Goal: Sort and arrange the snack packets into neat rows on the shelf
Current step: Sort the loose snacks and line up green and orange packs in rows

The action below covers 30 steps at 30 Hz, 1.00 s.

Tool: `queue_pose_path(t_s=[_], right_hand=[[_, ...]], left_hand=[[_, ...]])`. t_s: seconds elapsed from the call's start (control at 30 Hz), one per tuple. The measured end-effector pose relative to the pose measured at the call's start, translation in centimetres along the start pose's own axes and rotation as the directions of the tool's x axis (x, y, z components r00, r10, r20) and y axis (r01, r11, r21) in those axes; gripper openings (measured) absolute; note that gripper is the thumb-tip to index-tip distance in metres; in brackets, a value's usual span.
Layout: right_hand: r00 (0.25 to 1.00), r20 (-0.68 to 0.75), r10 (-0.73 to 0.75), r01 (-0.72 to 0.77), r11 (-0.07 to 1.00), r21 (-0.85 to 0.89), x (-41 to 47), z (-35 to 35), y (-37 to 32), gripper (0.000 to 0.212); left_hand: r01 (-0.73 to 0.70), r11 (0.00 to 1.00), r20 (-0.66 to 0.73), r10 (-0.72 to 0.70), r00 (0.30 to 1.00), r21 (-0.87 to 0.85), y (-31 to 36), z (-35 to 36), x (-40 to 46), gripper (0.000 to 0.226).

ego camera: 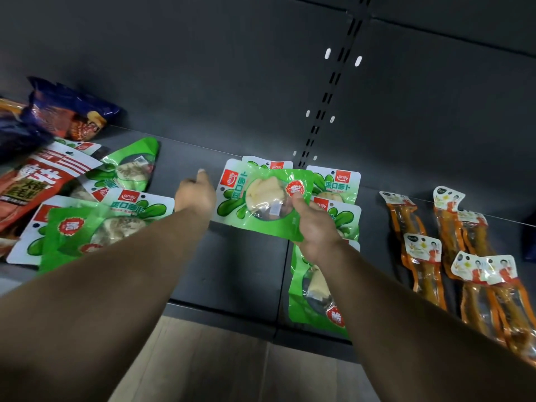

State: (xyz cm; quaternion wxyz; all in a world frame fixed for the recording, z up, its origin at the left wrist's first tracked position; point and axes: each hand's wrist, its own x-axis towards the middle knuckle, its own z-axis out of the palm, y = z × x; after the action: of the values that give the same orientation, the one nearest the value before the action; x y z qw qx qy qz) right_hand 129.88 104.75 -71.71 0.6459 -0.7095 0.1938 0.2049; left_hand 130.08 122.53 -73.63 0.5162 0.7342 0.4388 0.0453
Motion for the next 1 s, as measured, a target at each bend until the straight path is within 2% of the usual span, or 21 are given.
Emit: queue_pose_path(t_s=[0.1,0.17,0.23,0.3,0.37,0.4,0.5,0.57,0.63,0.7,0.77,0.83,1.0], right_hand=[[0.999,-0.039,0.013,-0.009,0.997,0.078,0.3,0.7,0.3,0.026],[0.997,-0.065,0.029,-0.022,0.994,0.106,0.6,1.0,0.6,0.023],[0.996,-0.059,0.064,-0.052,0.982,0.18,0.9,1.2,1.0,0.023],[0.993,-0.028,0.116,-0.103,0.951,0.291,1.1,1.6,1.5,0.023],[0.984,0.043,0.173,-0.175,0.895,0.409,1.0,1.9,2.2,0.023],[0.977,0.084,0.197,-0.214,0.887,0.408,0.9,1.9,2.6,0.021],[0.939,0.208,0.272,-0.312,0.931,0.189,0.2,1.8,3.4,0.016],[0.931,0.229,0.284,-0.31,0.947,0.084,0.0,2.0,3.4,0.017],[0.968,0.125,0.22,-0.226,0.973,0.041,0.2,2.4,3.1,0.022],[0.995,-0.067,0.069,-0.075,0.993,-0.089,0.8,2.4,3.1,0.037],[0.985,-0.144,-0.095,0.05,0.956,-0.289,1.1,2.2,3.1,0.045],[0.976,-0.11,-0.187,0.123,0.896,-0.427,1.0,2.1,3.2,0.045],[0.975,-0.006,-0.223,0.174,0.776,-0.606,0.9,2.3,3.6,0.043]], left_hand=[[0.15,0.965,0.093,-0.133,0.987,-0.214,-1.4,0.7,-0.3,0.055],[0.292,0.854,0.227,-0.21,0.951,-0.43,-1.9,1.5,-1.7,0.051],[0.381,0.763,0.365,-0.203,0.909,-0.523,-1.8,2.7,-3.4,0.048],[0.405,0.724,0.429,-0.165,0.888,-0.559,-1.5,4.0,-4.8,0.033],[0.36,0.709,0.389,-0.13,0.912,-0.606,-1.4,4.8,-5.1,0.018],[0.332,0.708,0.356,-0.122,0.927,-0.623,-1.6,4.9,-4.7,0.021],[0.264,0.762,0.269,-0.122,0.955,-0.592,-2.3,4.5,-3.0,0.029],[0.235,0.794,0.236,-0.118,0.965,-0.561,-2.5,3.9,-2.1,0.03],[0.192,0.848,0.207,-0.1,0.973,-0.494,-2.6,3.3,-1.4,0.03],[0.143,0.906,0.216,-0.06,0.975,-0.397,-2.7,2.7,-1.0,0.03],[0.092,0.953,0.249,-0.018,0.968,-0.288,-2.8,2.3,-0.7,0.029],[0.046,0.979,0.269,0.01,0.963,-0.201,-2.8,2.4,-0.4,0.028],[-0.017,0.995,0.312,0.047,0.949,-0.096,-3.0,3.2,0.5,0.026]])
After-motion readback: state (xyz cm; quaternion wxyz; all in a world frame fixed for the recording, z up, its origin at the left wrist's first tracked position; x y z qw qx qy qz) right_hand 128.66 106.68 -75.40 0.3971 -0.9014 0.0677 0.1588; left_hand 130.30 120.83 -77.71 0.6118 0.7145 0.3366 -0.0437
